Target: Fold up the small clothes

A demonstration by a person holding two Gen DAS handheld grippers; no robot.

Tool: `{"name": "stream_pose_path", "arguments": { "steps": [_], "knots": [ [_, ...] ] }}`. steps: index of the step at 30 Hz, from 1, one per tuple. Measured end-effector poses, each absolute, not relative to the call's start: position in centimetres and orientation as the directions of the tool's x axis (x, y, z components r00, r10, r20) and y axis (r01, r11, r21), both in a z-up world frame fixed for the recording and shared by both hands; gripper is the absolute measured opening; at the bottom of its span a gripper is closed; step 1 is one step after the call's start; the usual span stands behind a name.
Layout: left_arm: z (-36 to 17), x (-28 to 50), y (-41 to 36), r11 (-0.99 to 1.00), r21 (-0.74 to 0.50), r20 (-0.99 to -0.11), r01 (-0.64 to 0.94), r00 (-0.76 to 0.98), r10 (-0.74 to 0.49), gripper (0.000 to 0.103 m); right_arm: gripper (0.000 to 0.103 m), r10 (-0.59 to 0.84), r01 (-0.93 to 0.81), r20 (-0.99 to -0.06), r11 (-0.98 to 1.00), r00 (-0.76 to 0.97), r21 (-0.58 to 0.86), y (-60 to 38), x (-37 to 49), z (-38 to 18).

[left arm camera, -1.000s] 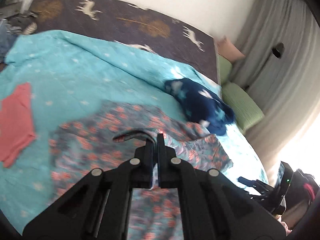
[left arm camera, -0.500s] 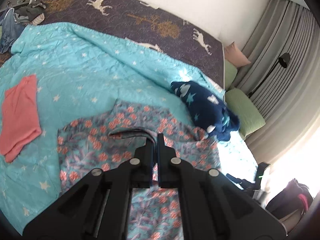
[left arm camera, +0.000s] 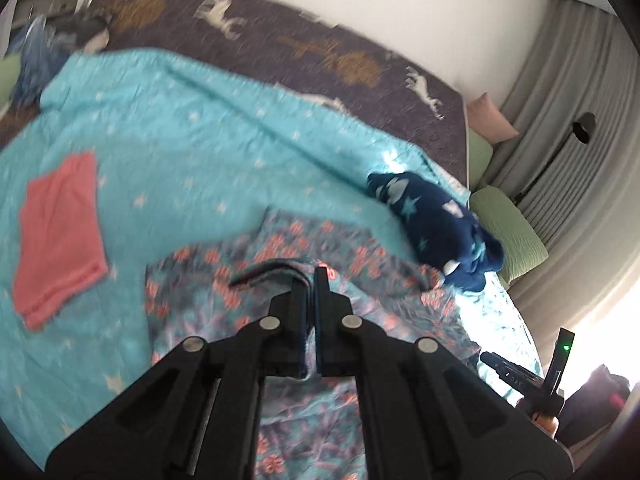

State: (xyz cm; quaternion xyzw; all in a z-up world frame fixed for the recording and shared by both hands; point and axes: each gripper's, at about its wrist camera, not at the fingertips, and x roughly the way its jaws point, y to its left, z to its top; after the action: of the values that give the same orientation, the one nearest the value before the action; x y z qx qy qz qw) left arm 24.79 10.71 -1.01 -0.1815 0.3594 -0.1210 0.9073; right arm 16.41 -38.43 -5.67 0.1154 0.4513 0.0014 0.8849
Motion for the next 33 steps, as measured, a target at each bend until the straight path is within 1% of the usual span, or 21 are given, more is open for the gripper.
{"name": "stream_pose_path", "arguments": {
  "steps": [2,4,5,6,8,9,11,12,14,16,17,18,19,21,23,24,25,27,29,32,33],
  "knots": [
    [-1.7,24.8,11.2,0.893,-0.444,-0.614,0.074,0.701,-0.363,0.004,0.031,0.105,0.138,-0.818,0.966,0.565,0.219,-38.7,16.4,-6.3],
    [-1.4,24.7,11.3,0.88,-0.467,-0.598,0.085,0.702,-0.385,0.004,0.031,0.107,0.214,-0.844,0.944,0.525,0.253,-39.9,16.5,-7.0],
    [-1.0,24.6,11.1,0.877,-0.471,-0.588,0.098,0.706,-0.395,0.004,0.032,0.118,0.224,-0.847,0.937,0.518,0.267,-40.2,16.5,-7.0],
    [-0.7,24.6,10.9,0.876,-0.471,-0.581,0.107,0.709,-0.399,0.004,0.033,0.147,0.197,-0.84,0.938,0.522,0.286,-39.9,16.2,-6.5],
    [0.3,24.7,10.3,0.874,-0.467,-0.565,0.131,0.716,-0.41,0.004,0.033,0.231,0.031,-0.808,0.955,0.542,0.294,-37.2,15.0,-4.9],
    [0.9,24.8,9.8,0.871,-0.47,-0.557,0.144,0.716,-0.42,0.004,0.033,0.295,-0.081,-0.785,0.95,0.544,0.301,-35.3,14.3,-4.2],
    [1.8,25.0,9.1,0.862,-0.481,-0.544,0.162,0.715,-0.438,0.004,0.031,0.412,-0.248,-0.768,0.911,0.49,0.33,-31.8,13.6,-4.0],
    [2.4,24.9,8.6,0.858,-0.484,-0.534,0.175,0.718,-0.447,0.004,0.029,0.444,-0.292,-0.766,0.894,0.465,0.34,-30.2,13.5,-4.2],
    [3.3,24.5,8.0,0.861,-0.473,-0.518,0.188,0.731,-0.444,0.004,0.028,0.437,-0.326,-0.771,0.893,0.463,0.311,-27.1,14.6,-5.0],
    [4.5,23.5,7.7,0.876,-0.44,-0.5,0.197,0.757,-0.421,0.004,0.027,0.415,-0.304,-0.786,0.904,0.459,0.3,-25.8,17.0,-6.4],
    [4.9,23.2,7.7,0.884,-0.426,-0.498,0.193,0.766,-0.407,0.004,0.025,0.389,-0.244,-0.808,0.919,0.443,0.309,-26.0,18.7,-7.4],
    [5.4,22.7,8.0,0.893,-0.41,-0.495,0.188,0.776,-0.391,0.004,0.021,0.37,-0.169,-0.82,0.929,0.436,0.33,-26.9,20.3,-8.3],
    [5.5,22.5,8.3,0.898,-0.399,-0.494,0.184,0.782,-0.38,0.004,0.017,0.344,-0.046,-0.824,0.93,0.45,0.364,-29.1,21.6,-9.1],
    [5.4,22.6,9.0,0.906,-0.387,-0.501,0.173,0.785,-0.364,0.004,0.016,0.3,0.113,-0.818,0.909,0.491,0.402,-32.8,22.2,-9.5],
    [4.2,23.3,9.7,0.905,-0.396,-0.528,0.155,0.768,-0.362,0.004,0.016,0.217,0.239,-0.815,0.887,0.538,0.394,-36.3,21.5,-9.3],
    [3.6,23.5,9.8,0.904,-0.402,-0.539,0.147,0.759,-0.364,0.004,0.016,0.196,0.26,-0.815,0.885,0.546,0.387,-37.2,21.2,-9.1],
    [2.6,24.0,9.7,0.911,-0.392,-0.562,0.129,0.75,-0.348,0.004,0.016,0.204,0.258,-0.813,0.882,0.545,0.394,-37.7,20.9,-9.2],
    [1.2,24.6,9.6,0.921,-0.372,-0.59,0.116,0.736,-0.331,0.004,0.017,0.228,0.227,-0.834,0.896,0.502,0.382,-37.7,20.3,-9.3],
    [-0.2,25.1,10.0,0.919,-0.381,-0.616,0.101,0.714,-0.334,0.004,0.02,0.238,0.184,-0.831,0.91,0.503,0.372,-37.4,19.2,-8.7],
    [-0.9,25.3,11.0,0.916,-0.392,-0.629,0.082,0.703,-0.332,0.004,0.022,0.222,0.115,-0.82,0.938,0.528,0.328,-36.5,17.3,-7.0],
    [-0.8,25.5,11.2,0.914,-0.397,-0.629,0.08,0.702,-0.334,0.004,0.025,0.211,0.097,-0.816,0.946,0.538,0.309,-35.9,16.9,-6.4]
  ]
}}
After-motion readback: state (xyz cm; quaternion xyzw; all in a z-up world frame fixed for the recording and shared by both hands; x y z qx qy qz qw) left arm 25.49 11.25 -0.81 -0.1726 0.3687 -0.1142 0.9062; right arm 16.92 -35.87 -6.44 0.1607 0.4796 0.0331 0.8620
